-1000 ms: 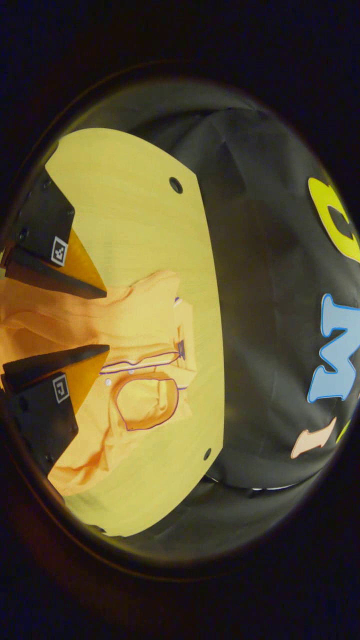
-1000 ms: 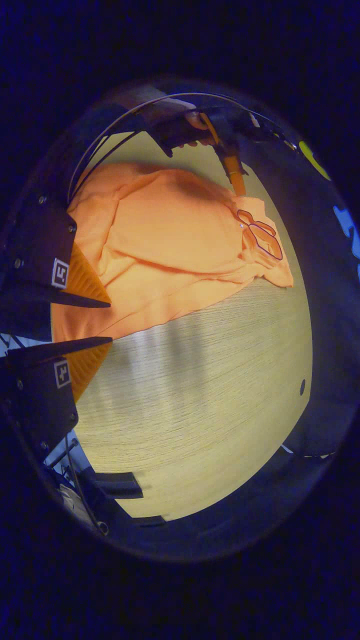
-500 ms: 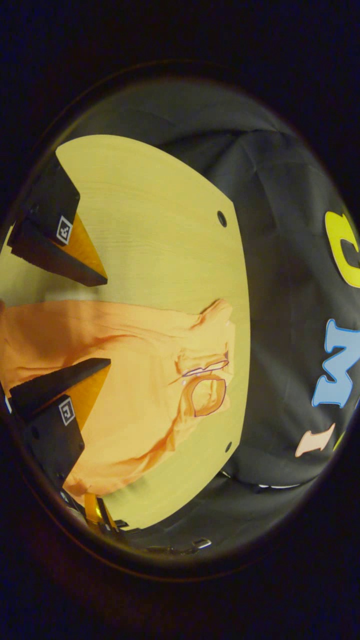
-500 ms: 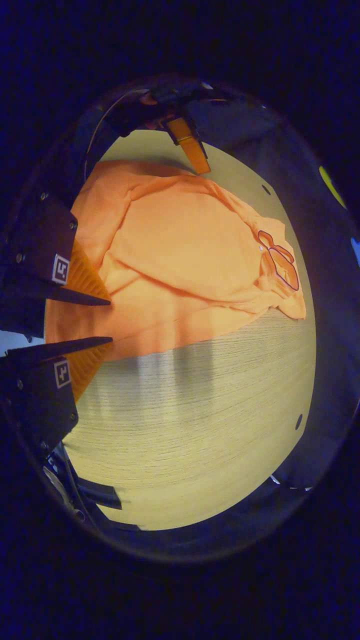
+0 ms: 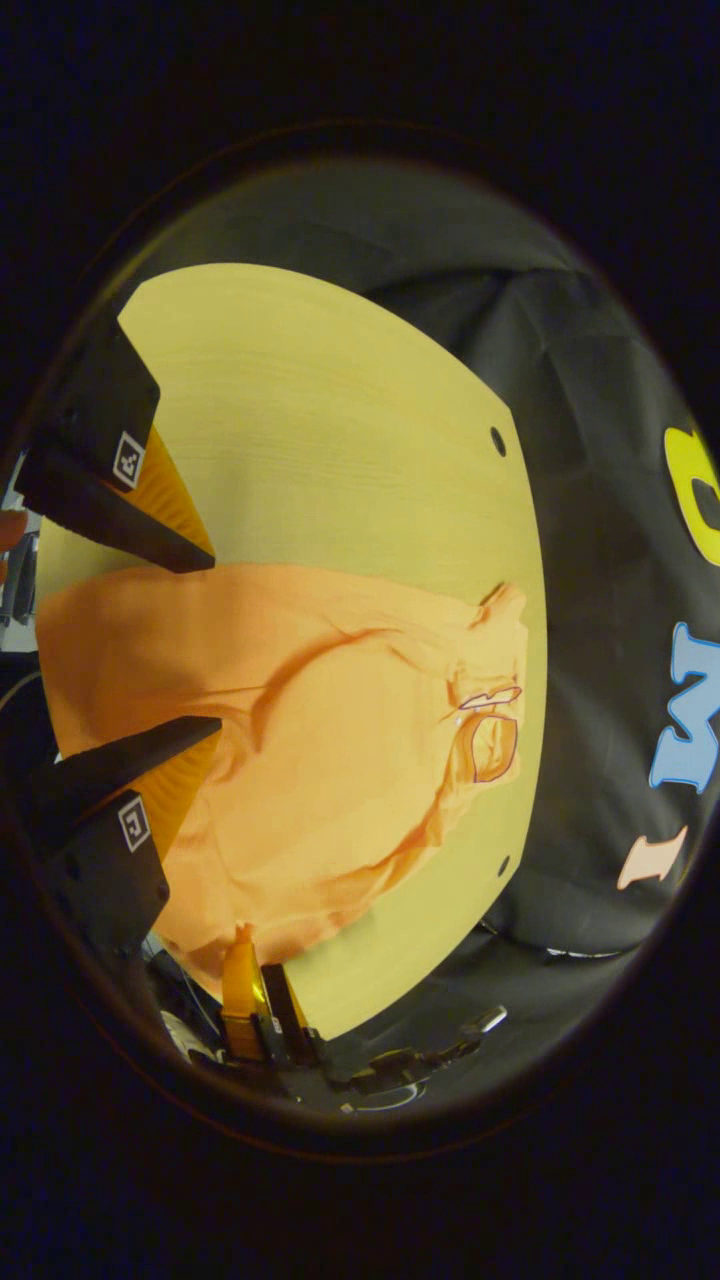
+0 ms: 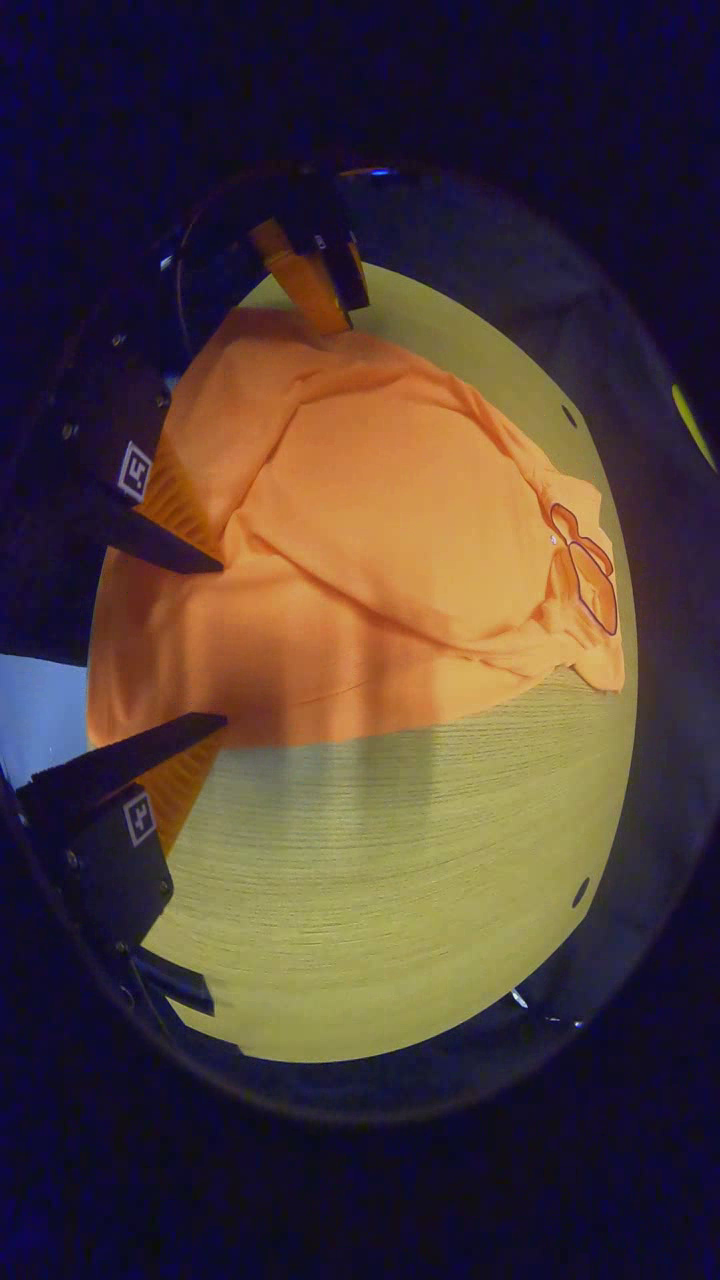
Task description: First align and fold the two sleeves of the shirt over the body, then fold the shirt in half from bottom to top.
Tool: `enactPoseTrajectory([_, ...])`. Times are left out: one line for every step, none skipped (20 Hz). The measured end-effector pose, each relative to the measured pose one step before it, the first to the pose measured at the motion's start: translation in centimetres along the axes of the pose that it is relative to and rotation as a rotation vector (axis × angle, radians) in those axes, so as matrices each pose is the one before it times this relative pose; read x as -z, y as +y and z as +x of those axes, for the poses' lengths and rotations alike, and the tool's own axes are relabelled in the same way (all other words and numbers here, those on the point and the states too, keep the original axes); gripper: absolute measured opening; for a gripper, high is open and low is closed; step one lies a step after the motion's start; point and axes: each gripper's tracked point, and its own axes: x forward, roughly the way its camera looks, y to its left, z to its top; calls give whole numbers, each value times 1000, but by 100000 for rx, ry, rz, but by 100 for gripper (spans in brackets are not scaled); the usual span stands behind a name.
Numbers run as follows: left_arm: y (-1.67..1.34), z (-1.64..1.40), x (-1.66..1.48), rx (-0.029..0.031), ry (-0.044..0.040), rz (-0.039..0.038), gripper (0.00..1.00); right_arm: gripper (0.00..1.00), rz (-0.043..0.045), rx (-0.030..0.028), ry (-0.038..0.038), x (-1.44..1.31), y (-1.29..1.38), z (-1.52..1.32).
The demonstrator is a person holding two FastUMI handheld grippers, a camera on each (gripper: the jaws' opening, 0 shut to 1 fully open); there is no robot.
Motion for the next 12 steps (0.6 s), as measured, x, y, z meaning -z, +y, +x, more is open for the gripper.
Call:
enactPoseTrajectory([111, -37, 411, -903, 871, 480, 95, 89, -2431, 809, 641, 272, 22, 155])
enactPoseTrajectory([59, -96, 652, -1318, 1234, 997, 95, 89, -1460, 701, 294, 77, 57, 142])
enactPoseTrajectory([60, -17, 1037, -1873, 1909, 2192, 95, 89, -2928, 1918, 216, 64, -7, 113])
enactPoseTrajectory([-246, 70, 561, -5, 1174, 1097, 95, 89, -1440, 1123, 175, 63, -82, 46])
enactPoseTrajectory([82, 105, 434, -526, 1149, 931, 95, 88, -986, 603, 159, 65, 68, 70])
enactPoseTrajectory([194, 394, 394, -1568, 1310, 1583, 97, 88, -1694, 1020, 309, 38, -1, 43])
enactPoseTrajectory([165, 313, 448, -1174, 2222, 697, 94, 88, -1985, 808, 231, 108, 68, 68])
enactPoseTrajectory([-74, -22, -310, 236, -498, 591, 94, 88, 13, 145, -91, -47, -39, 53])
enactPoseTrajectory([-144, 43, -225, 261, -567, 362, 94, 86, 654, -37, 69, -13, 13, -24])
enactPoseTrajectory([-116, 196, -15, 185, 482, -285, 94, 86, 176, -57, 157, -20, 27, -10])
enactPoseTrajectory([-13, -24, 8, 525, -319, -484, 96, 86, 289, 216, 18, 6, -21, 28])
enactPoseTrajectory([-63, 115, -81, 1215, 300, -1028, 94, 78, 386, 76, 411, -68, -28, 40])
